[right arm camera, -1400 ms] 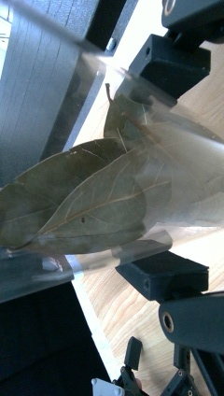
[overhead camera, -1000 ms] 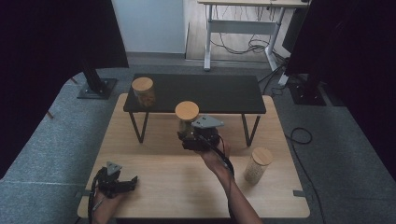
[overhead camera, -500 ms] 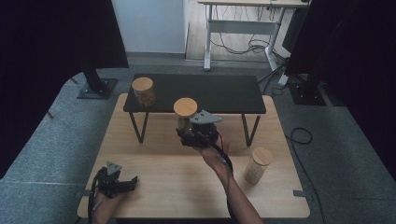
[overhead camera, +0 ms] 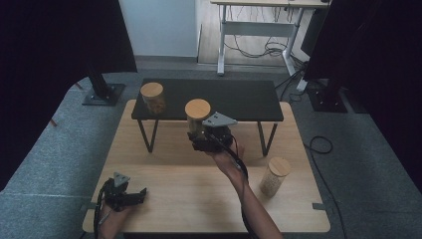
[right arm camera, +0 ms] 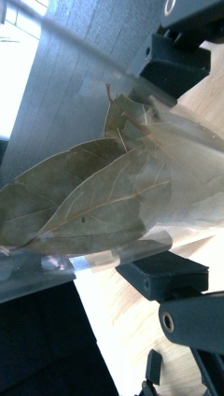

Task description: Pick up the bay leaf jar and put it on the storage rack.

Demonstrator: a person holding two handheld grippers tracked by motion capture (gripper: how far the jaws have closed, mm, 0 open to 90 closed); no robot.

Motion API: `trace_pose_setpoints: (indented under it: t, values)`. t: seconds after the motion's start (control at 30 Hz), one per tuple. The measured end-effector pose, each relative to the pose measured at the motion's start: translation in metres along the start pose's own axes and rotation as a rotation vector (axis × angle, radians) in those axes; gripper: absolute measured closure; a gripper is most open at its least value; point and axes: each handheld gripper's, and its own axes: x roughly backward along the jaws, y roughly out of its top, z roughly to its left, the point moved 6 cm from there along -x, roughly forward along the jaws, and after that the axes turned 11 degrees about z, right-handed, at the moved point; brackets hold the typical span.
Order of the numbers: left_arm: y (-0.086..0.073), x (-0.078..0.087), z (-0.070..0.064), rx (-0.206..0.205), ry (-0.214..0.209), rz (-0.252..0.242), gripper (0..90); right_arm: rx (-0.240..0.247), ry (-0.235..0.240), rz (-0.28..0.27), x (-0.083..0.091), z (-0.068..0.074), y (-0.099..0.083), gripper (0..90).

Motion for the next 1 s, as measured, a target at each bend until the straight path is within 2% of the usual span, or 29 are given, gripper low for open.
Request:
trace_pose_setpoints:
  t: [0.37, 1.0]
  values:
    - [0.0, 0.0, 0.0, 0.0, 0.0, 0.0, 1.8, 0.003, -0.009, 0.005, -0.001, -0.007, 0.01, 25.3]
    - [0.0, 0.0, 0.0, -0.003, -0.001, 0.0, 1.8, -0.02, -0.019, 0.007, 0.0, -0.021, 0.026, 25.3]
